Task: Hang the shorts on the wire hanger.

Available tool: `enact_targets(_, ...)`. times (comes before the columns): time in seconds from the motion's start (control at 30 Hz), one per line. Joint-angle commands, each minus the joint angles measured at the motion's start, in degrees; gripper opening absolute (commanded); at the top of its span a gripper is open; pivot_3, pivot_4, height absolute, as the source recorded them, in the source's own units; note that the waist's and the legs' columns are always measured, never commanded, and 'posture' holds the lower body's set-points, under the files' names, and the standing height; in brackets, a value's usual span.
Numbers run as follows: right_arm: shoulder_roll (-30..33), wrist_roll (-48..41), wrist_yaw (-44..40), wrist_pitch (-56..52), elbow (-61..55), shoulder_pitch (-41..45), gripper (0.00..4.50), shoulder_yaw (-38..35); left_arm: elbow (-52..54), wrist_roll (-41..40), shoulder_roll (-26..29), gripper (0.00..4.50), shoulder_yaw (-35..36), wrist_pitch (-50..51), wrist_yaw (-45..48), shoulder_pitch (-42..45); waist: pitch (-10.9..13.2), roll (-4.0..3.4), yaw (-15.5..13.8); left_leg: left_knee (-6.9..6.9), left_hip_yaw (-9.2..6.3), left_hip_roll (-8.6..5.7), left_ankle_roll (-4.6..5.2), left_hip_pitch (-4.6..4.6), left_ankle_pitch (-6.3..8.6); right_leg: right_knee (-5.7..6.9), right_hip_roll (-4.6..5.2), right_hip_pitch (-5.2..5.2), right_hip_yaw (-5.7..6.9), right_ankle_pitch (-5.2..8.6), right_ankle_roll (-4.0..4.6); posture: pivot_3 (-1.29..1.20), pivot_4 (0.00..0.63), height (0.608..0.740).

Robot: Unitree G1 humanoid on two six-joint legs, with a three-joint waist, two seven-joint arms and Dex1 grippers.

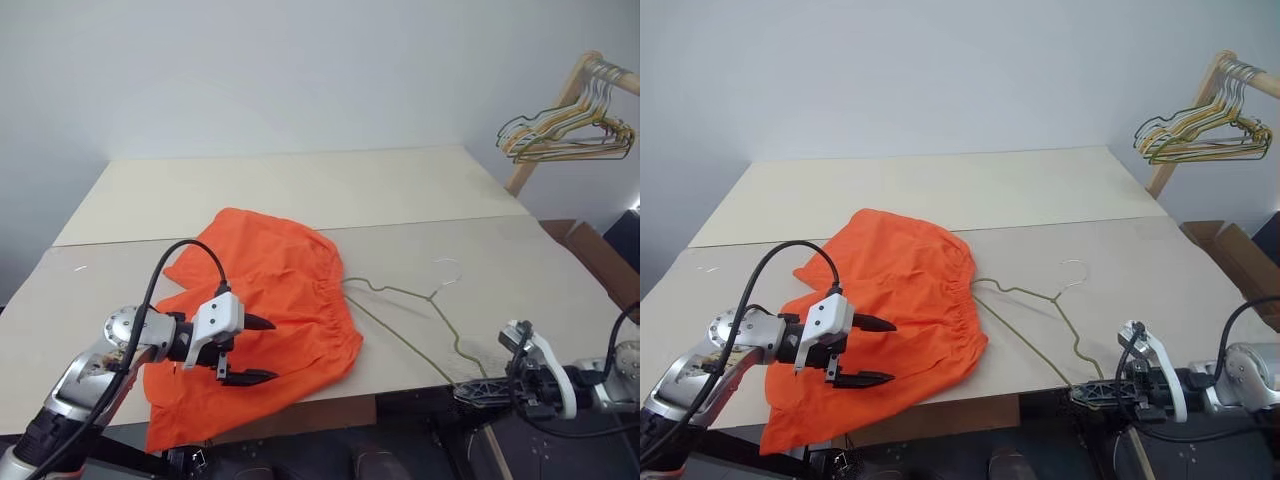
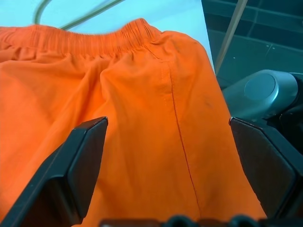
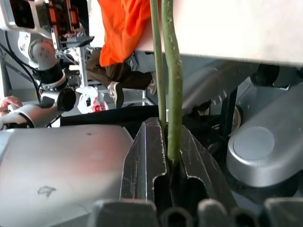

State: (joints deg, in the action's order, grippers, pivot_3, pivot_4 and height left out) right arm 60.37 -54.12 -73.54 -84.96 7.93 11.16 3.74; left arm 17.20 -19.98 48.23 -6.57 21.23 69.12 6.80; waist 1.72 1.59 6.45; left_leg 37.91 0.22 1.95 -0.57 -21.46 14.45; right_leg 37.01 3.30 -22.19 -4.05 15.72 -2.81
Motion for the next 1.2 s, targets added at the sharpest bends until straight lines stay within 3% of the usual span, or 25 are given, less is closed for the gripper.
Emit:
enact_targets(0.03,-2.0,2.1,0.2,-1.1,4.6,5.5,0.0,2.2,1.6,0.9,0.3,4.46,-0.1,-1.2,-0.6,0.6,0.0,0.0,-0.1,0.0,-0.01,0.01,0.0,0.01,0.0,0.0,-0.01,0.01,0.0,-0.01,0.02,-0.08,0.0,0.74)
enact_targets(0.27,-4.2,4.8,-0.5,-2.2,10.9,11.6,0.0,5.4,2.7,2.2,0.7,4.46,-0.1,-1.4,-1.8,-1.1,0.0,-0.06,-1.2,0.0,-0.01,-0.02,0.01,-0.05,0.0,0.0,0.02,-0.02,0.01,-0.21,0.35,-0.05,0.0,0.74)
enact_targets(0.53,-5.0,5.0,-8.2,-0.2,10.2,14.6,0.0,9.2,3.3,3.5,0.8,4.46,-0.5,-1.6,-2.6,-2.4,0.0,-0.06,-2.2,0.03,0.02,0.0,0.01,0.05,0.0,0.07,-0.01,0.01,0.0,-0.15,0.25,-0.04,0.0,0.74)
enact_targets(0.77,-11.8,10.4,-7.1,1.4,20.0,22.6,0.0,12.6,2.7,6.1,1.2,4.46,-2.1,-2.3,-2.9,-2.0,0.0,-0.06,-2.6,0.03,0.02,-0.02,0.01,0.06,0.0,0.07,-0.03,0.01,-0.03,-0.24,0.39,-0.03,0.0,0.74)
enact_targets(0.97,-13.5,13.1,-10.3,3.5,22.3,25.3,0.0,16.0,2.9,6.1,0.8,4.46,-1.7,-2.2,-3.2,-2.6,0.0,-0.07,-3.2,0.06,0.02,-0.03,0.01,0.01,0.0,0.08,-0.01,-0.02,-0.02,-0.25,0.4,-0.02,0.0,0.74)
enact_targets(1.2,-20.2,18.1,-5.9,5.7,34.8,32.5,0.0,12.5,2.6,6.8,0.2,4.46,-2.5,-2.4,-4.0,-2.5,0.0,-0.08,-3.0,0.09,-0.01,0.0,0.01,0.1,-0.01,0.14,-0.09,0.03,-0.02,-0.28,0.46,-0.02,0.0,0.74)
